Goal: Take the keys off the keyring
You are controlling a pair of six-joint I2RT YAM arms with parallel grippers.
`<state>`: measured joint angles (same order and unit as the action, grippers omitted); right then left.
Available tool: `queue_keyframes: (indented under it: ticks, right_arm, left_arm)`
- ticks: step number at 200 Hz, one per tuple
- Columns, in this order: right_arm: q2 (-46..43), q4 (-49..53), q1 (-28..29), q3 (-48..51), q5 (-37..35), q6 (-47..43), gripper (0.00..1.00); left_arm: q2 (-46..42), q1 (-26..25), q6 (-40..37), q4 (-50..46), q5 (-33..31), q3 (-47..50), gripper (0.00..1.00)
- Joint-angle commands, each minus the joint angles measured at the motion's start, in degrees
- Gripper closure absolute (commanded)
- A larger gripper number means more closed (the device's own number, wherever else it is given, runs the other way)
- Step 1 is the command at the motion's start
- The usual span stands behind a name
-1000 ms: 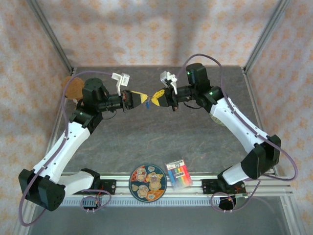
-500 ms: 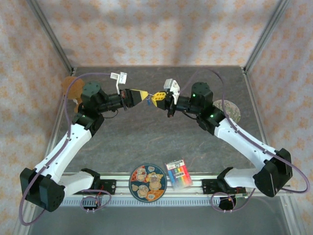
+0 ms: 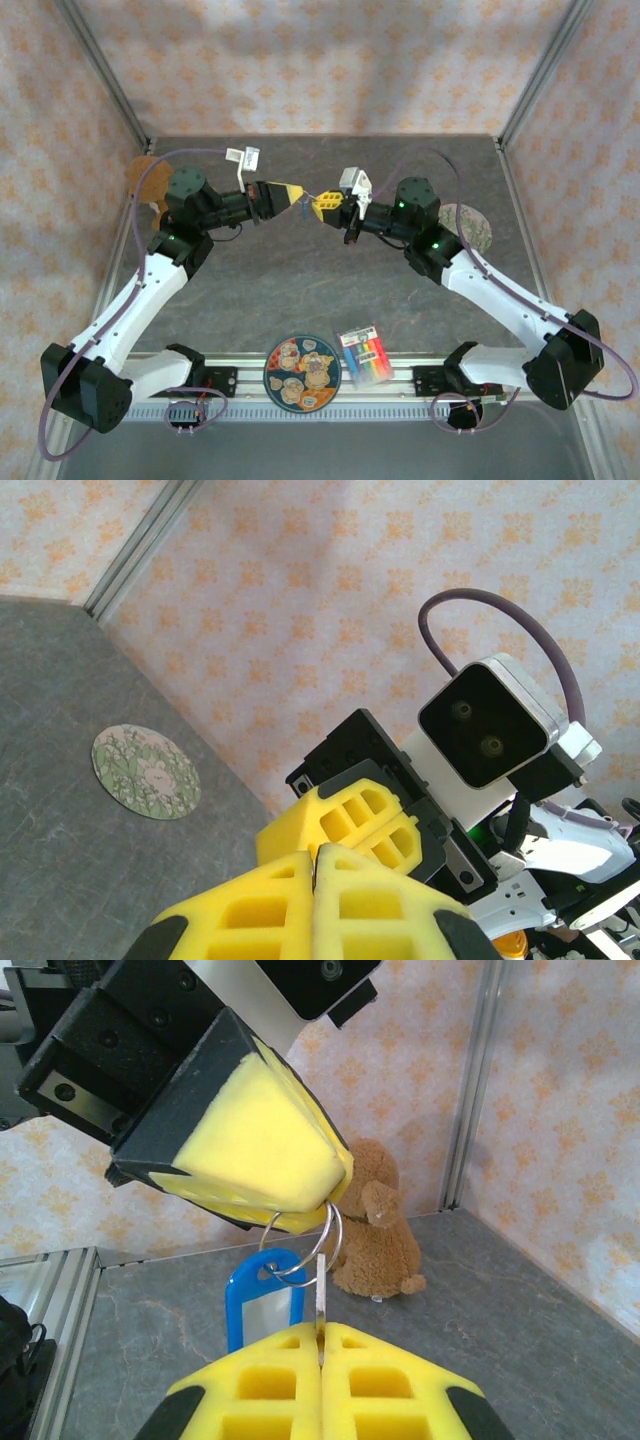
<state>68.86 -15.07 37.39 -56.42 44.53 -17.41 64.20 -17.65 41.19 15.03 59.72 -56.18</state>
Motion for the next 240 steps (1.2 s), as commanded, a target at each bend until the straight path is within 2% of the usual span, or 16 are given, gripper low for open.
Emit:
queue_keyframes:
  ticks: [1,67,104,131,144,206,240]
  right_arm:
    - [-2.59,-1.04,-0.04,0.79,-1.22,-0.82,1.00]
    - [-4.68,2.38,1.28,1.62,-4.76,-4.00,1.00]
    - [-5.15,3.28,1.37,1.00,-4.08,-3.76,1.00]
    - [-4.59,7.74,1.16,-1.59,-2.18,-4.25,1.00]
    - [-3.25,11.89,0.79,-4.35,-0.64,-4.50,1.00]
    - [3.19,22.93,-2.74,-14.77,9.20,-2.84,1.00]
    - [5.99,28.57,-3.85,-19.04,13.64,-3.26,1.00]
  left_arm:
    - [-1.15,0.34,1.16,4.57,-1.69,-0.67,1.00]
    - [-1.37,0.51,1.51,4.81,-3.12,-0.69,1.00]
    - [-1.29,0.51,0.67,3.29,-3.31,-0.97,1.00]
    - [-1.79,0.75,-0.67,1.56,-2.71,-1.53,0.71]
    - [-2.23,0.86,-1.90,0.19,-2.21,-1.87,0.64]
    - [-3.02,0.86,-9.28,-9.55,-1.10,-4.15,0.52]
    - [-2.82,0.86,-9.55,-9.71,-0.31,-4.29,0.49]
